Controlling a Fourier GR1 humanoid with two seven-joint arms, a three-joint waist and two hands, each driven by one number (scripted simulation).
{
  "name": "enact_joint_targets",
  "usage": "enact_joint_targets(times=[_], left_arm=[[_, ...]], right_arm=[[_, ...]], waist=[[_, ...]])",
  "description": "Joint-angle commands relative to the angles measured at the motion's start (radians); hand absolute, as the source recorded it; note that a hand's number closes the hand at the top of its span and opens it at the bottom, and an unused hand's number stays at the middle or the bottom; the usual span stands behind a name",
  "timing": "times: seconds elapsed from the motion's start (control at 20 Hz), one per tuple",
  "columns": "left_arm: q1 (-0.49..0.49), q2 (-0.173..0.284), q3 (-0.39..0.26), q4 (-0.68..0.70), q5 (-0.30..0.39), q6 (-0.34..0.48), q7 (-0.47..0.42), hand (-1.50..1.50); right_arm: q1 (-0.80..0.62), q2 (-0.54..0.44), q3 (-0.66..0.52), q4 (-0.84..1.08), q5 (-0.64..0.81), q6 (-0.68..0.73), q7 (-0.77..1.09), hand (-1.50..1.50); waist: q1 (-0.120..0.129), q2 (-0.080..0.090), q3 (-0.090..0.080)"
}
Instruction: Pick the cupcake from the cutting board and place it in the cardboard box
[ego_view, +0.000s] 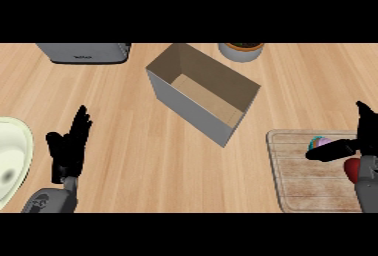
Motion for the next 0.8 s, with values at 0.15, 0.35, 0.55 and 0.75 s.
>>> enact_joint_targets(times=[0.15, 0.35, 0.55, 0.75], left_arm=[[0.042, -0.006, 0.0, -0.036, -0.014, -0.012, -0.014, 0.0], [-0.007, 0.012, 0.033, 0.01, -0.007, -0.039, -0.006, 0.0], [0.079, -0.007, 0.009, -0.056, -0.025, -0.02, -0.003, 0.0], [0.034, -0.021, 0.004, -0.095, -0.052, 0.021, 0.072, 0.0]], right_arm=[[-0.031, 0.095, 0.005, 0.043, 0.068, 0.036, 0.193, -1.5], [-0.061, 0.061, -0.056, 0.099, 0.058, 0.085, 0.147, -1.5], [-0.007, 0.102, -0.027, 0.154, 0.122, 0.036, 0.101, -1.5], [-0.073, 0.037, -0.128, 0.168, 0.044, 0.15, 0.087, -1.5]], waist=[[0.0, -0.001, 0.0], [-0.005, 0.001, 0.0], [0.003, 0.0, 0.0], [-0.002, -0.001, 0.0]])
